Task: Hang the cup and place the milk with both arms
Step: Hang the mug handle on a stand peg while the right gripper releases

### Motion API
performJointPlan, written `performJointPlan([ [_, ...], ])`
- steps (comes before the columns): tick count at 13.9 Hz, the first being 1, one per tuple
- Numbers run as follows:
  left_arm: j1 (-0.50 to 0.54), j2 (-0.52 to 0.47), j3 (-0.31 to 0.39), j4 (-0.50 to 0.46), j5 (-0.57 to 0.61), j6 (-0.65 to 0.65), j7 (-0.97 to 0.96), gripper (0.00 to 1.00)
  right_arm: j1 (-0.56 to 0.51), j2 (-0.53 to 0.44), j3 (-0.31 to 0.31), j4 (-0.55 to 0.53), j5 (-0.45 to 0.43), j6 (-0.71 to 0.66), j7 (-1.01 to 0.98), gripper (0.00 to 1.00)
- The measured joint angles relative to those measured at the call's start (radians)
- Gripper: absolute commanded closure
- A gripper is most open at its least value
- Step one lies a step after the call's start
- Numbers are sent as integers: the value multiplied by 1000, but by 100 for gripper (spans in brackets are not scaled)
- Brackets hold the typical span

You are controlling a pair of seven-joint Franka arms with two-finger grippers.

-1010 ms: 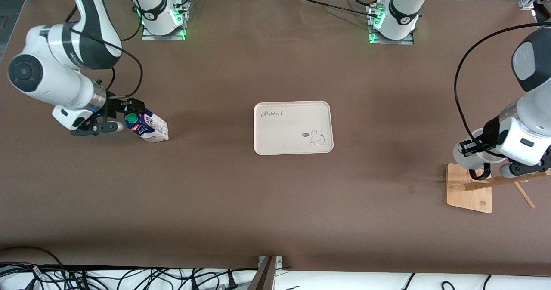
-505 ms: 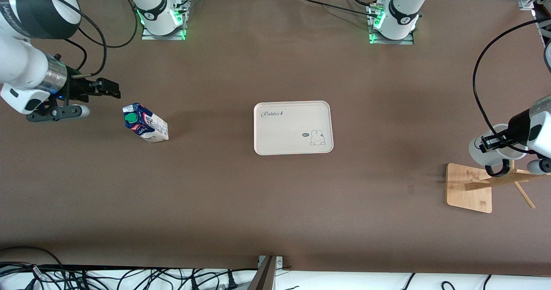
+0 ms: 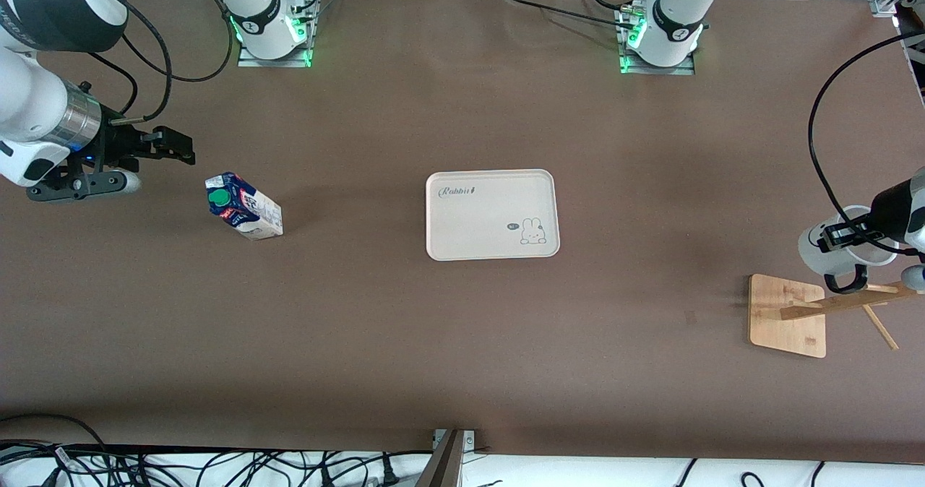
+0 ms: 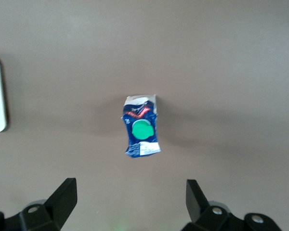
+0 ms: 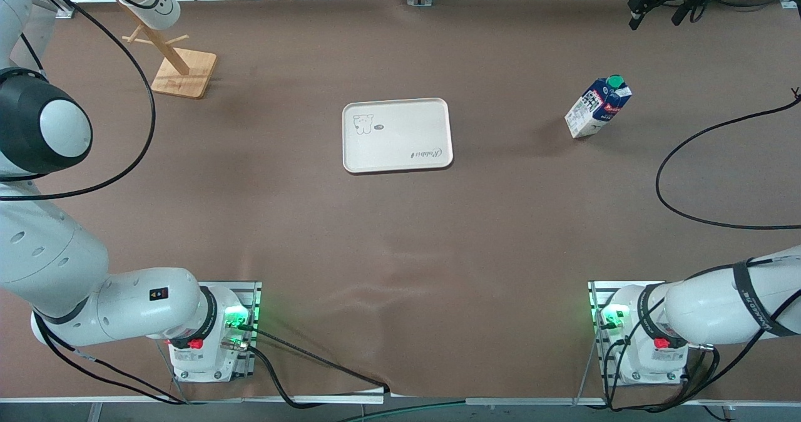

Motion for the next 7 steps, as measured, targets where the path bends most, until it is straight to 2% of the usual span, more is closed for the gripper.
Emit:
performJointPlan([
  [7,31,34,0,35,0,2,61,100,-23,11,2,49,-24,21,0,0],
])
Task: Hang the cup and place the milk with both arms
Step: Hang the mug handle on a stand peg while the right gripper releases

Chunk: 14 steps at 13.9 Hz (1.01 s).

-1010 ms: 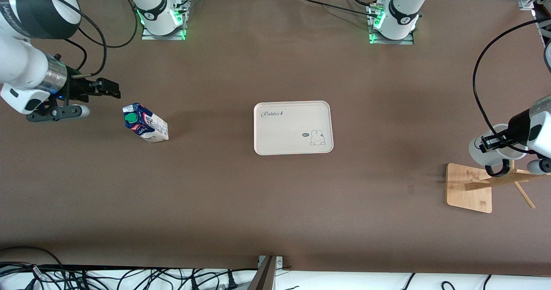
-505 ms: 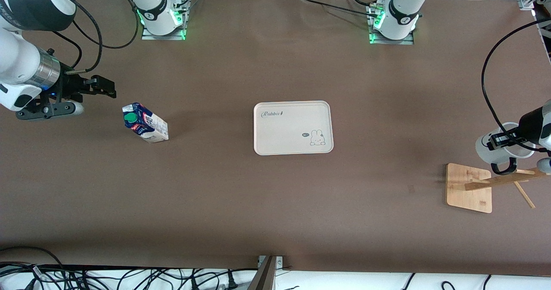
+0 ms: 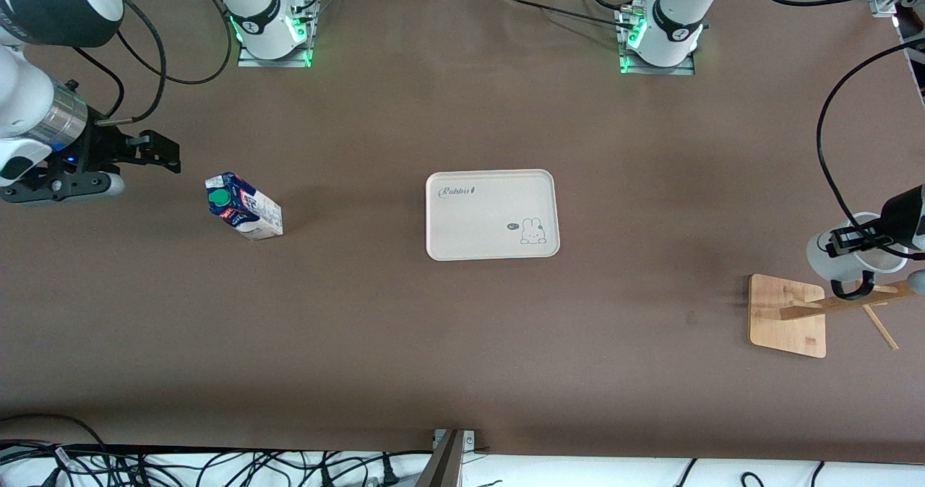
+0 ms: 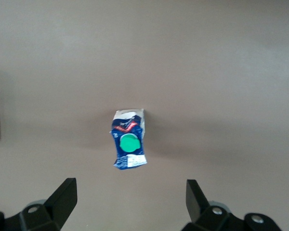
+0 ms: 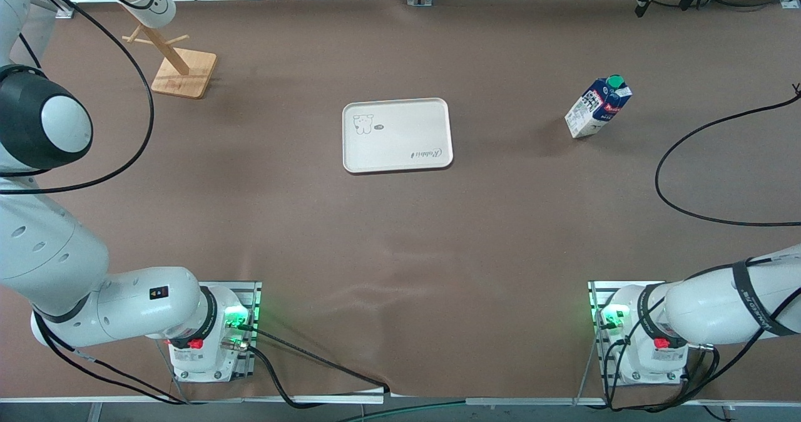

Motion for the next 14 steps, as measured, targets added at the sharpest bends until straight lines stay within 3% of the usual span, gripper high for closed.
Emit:
performJointPlan([
  [4,41,13,0,5,-3,0,8,100,-107,-27,47,14,-1,16,-2,0],
  [5,49,14,0,5,-3,0,9,72,-130,-40,59,15,-1,14,-2,0],
  [6,57,15,0,5,-3,-2,16,15,-148,-50,68,15,-1,7,-2,0],
  [7,62,17,0,5,-3,-3,37,0,-156,-57,73,15,-1,-1,-2,0],
  [14,37,23,-26,9,-3,-44,57,0,-148,-44,96,60,-1,-86,-2,0],
])
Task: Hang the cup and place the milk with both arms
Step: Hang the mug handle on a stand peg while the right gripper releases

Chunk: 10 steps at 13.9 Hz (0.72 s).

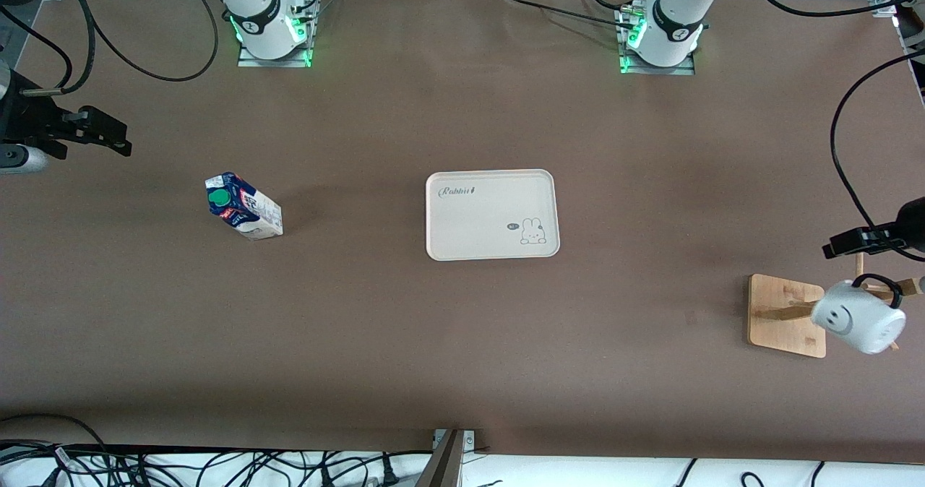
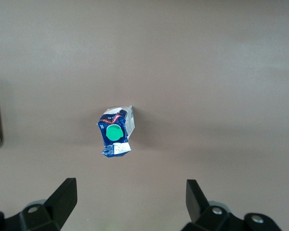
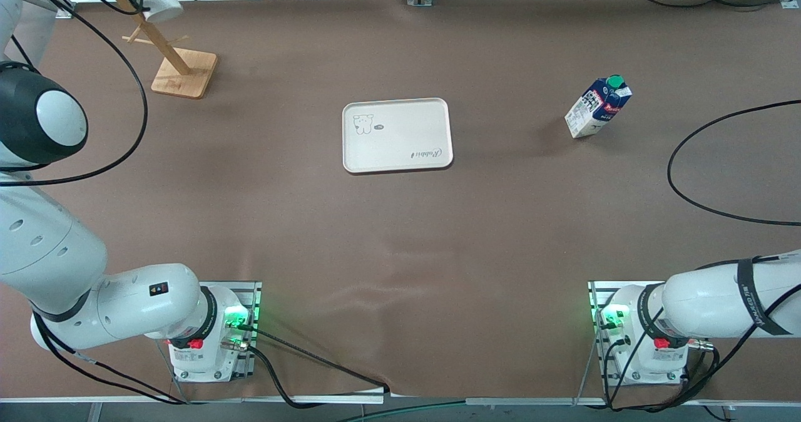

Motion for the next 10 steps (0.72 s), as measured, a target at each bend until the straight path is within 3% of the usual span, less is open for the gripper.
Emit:
performJointPlan([
  [4,-95,-64,-23,15,0,-189,-66,0,1,4,0,5,0,-3,0,0],
  [10,-100,-109,-51,5,0,-178,-66,0,1,5,0,7,0,-25,0,0],
])
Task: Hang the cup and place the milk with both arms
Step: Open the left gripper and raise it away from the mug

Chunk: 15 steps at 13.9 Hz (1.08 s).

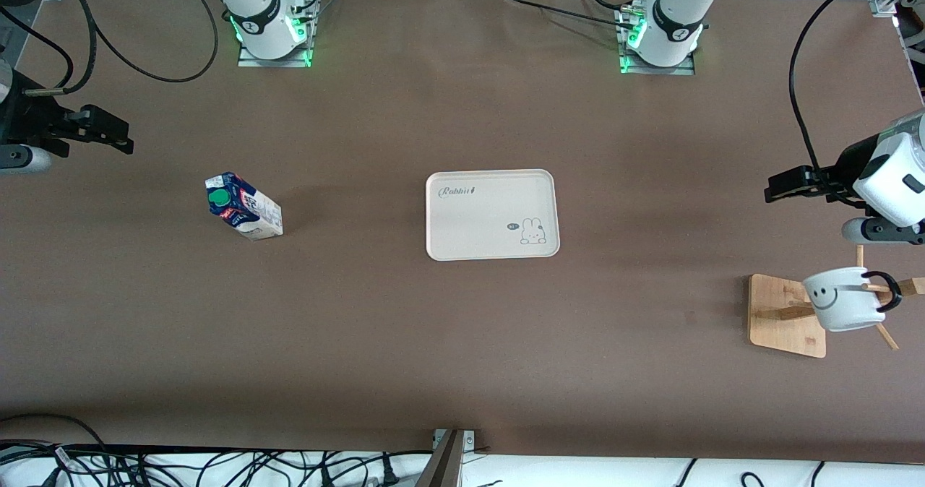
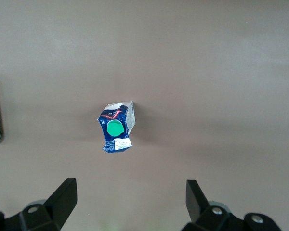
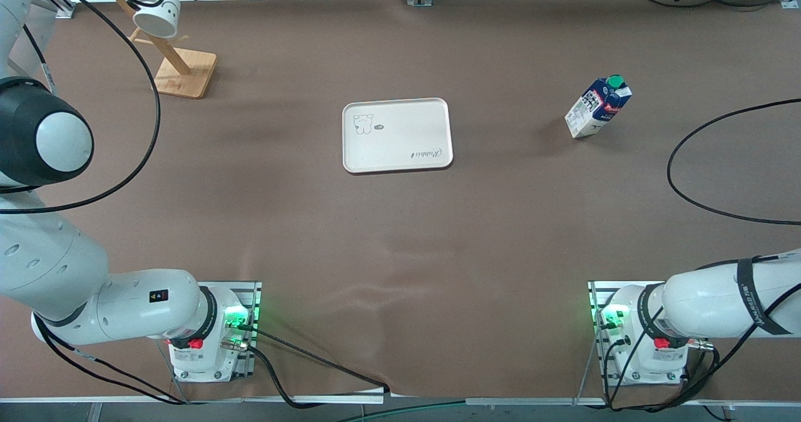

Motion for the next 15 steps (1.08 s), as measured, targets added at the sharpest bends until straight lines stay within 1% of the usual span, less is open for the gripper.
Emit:
performJointPlan([
  [1,0,-13,3,-21,0,44,0,0,0,0,0,0,0,-1,0,0],
  [2,1,-45,9,-71,0,106,0,0,0,0,0,0,0,-1,0,0],
  [4,-8,-165,36,-239,0,262,2,0,0,0,0,1,3,-2,0,0],
  [5,-29,-230,57,-317,0,295,2,0,0,0,0,1,3,-2,0,0],
  [6,-56,-284,76,-374,-1,301,2,0,0,0,0,1,3,-3,0,0],
  [7,-75,-323,89,-413,-1,298,3,0,0,0,0,1,3,-4,0,0],
  [9,-109,-355,129,-444,0,268,40,0,-1,0,-2,1,3,-7,0,0],
  [11,-145,-357,177,-449,0,255,76,0,-1,0,-2,1,4,-7,0,0],
  [15,-158,-357,187,-458,0,253,78,0,-1,0,-2,1,4,-8,0,0],
])
